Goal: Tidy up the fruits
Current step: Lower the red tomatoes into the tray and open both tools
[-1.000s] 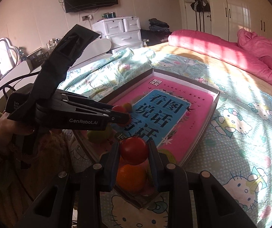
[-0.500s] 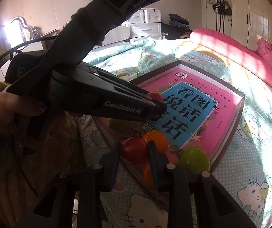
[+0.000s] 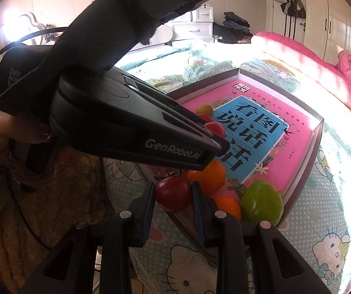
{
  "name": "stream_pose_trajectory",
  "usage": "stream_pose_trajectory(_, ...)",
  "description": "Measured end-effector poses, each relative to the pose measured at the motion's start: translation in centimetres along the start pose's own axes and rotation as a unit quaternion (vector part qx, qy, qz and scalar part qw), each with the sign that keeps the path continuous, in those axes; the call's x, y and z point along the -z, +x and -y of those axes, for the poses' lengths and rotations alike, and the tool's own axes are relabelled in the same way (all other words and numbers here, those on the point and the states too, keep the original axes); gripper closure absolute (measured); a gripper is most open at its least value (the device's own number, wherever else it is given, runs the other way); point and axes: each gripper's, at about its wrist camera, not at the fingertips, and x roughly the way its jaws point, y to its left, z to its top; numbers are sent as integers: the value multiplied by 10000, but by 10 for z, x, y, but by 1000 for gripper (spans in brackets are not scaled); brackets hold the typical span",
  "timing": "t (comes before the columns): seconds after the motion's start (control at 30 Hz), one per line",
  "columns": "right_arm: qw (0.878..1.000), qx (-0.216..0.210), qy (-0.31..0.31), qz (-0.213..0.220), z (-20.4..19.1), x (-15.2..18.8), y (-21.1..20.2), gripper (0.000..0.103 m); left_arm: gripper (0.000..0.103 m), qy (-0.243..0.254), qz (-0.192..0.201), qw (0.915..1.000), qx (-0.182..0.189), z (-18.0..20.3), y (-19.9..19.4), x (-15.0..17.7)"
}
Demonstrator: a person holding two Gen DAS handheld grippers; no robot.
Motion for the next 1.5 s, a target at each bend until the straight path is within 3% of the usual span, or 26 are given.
stream_pose_trajectory(0.63,9998,99,-140,32,-4,1,-1,73,73,-309,-194,9993,128,-11,9,2)
stream_pose_trajectory(1.5,9990,332,-291,111,-15,3,-14,73,70,-201,-141,9996,110,-8,12,-3)
